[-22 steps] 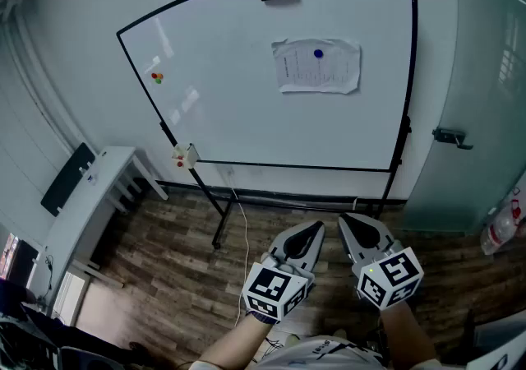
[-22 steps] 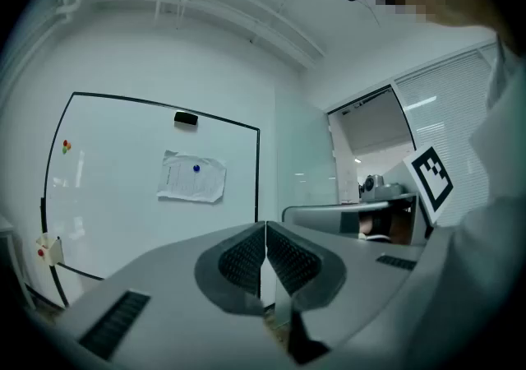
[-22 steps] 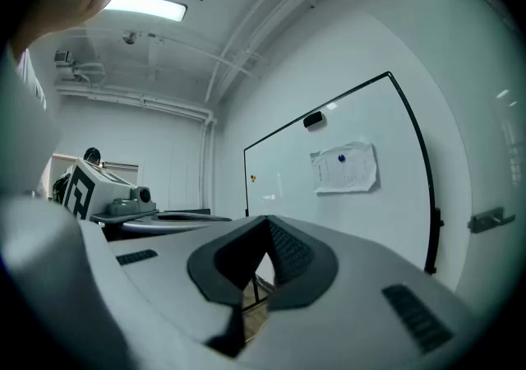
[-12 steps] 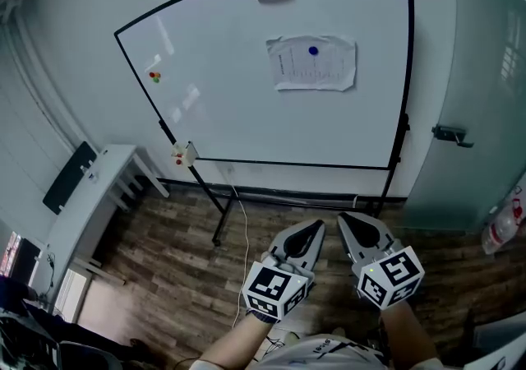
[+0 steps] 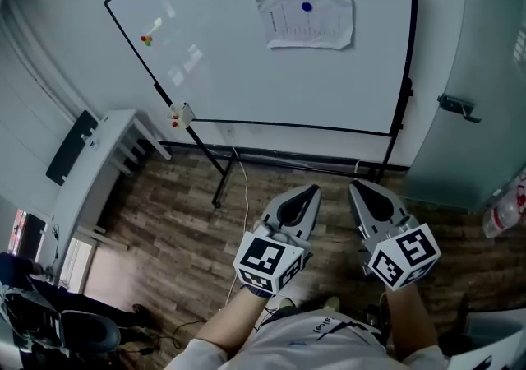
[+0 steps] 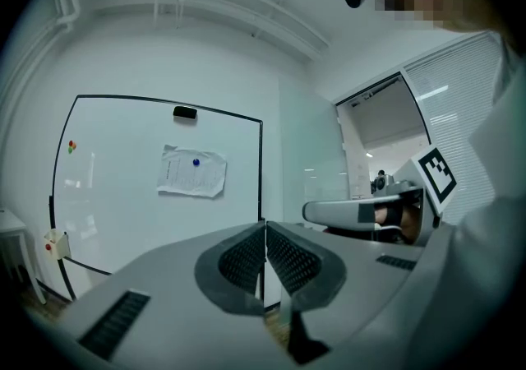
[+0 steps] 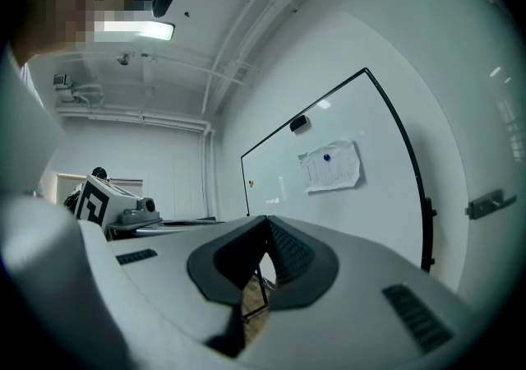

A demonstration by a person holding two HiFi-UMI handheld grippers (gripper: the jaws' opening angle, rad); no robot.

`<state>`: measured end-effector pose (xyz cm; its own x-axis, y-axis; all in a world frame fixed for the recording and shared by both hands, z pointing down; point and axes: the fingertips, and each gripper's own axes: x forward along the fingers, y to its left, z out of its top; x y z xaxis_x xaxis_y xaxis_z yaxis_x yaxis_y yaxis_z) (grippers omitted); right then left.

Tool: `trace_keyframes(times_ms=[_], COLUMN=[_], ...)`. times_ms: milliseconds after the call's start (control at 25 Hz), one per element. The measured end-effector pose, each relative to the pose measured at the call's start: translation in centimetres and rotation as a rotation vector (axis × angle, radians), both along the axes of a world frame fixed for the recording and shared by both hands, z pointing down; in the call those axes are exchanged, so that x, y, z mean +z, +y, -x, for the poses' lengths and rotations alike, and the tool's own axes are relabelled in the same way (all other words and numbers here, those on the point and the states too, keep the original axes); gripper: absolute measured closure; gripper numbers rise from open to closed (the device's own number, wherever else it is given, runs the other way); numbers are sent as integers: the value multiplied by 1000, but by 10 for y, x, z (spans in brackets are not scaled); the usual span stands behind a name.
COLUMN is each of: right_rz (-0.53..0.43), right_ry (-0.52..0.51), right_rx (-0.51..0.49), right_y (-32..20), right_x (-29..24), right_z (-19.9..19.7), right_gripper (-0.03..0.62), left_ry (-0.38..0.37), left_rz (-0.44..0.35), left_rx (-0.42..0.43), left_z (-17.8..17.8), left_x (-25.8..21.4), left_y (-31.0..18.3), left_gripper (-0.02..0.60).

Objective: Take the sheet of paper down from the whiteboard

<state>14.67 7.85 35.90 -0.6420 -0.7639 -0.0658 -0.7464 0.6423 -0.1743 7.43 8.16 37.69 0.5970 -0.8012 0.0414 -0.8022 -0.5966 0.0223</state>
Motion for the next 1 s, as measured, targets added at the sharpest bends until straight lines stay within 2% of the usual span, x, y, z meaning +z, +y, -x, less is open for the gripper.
trace_keyframes(times_ms=[200,520,720,1000], right_rz=[15,18,8,-12], right_ry=[-11,6,26,51], right_rx=[-14,-30,3,79], right_y=[-8,-32,-70,-150], right_x=[6,9,7,-8], right_z=[-10,4,19,51], right_gripper=[582,580,582,580], left_ry=[-18,-23,-17,-25], left_rz=[13,-7,-23,-73], left_rx=[-15,-31,-10,22], left_z=[-9,4,19,55], left_x=[6,1,2,-11], left_y=[-3,-30,-72,-157], left_gripper=[565,565,565,565])
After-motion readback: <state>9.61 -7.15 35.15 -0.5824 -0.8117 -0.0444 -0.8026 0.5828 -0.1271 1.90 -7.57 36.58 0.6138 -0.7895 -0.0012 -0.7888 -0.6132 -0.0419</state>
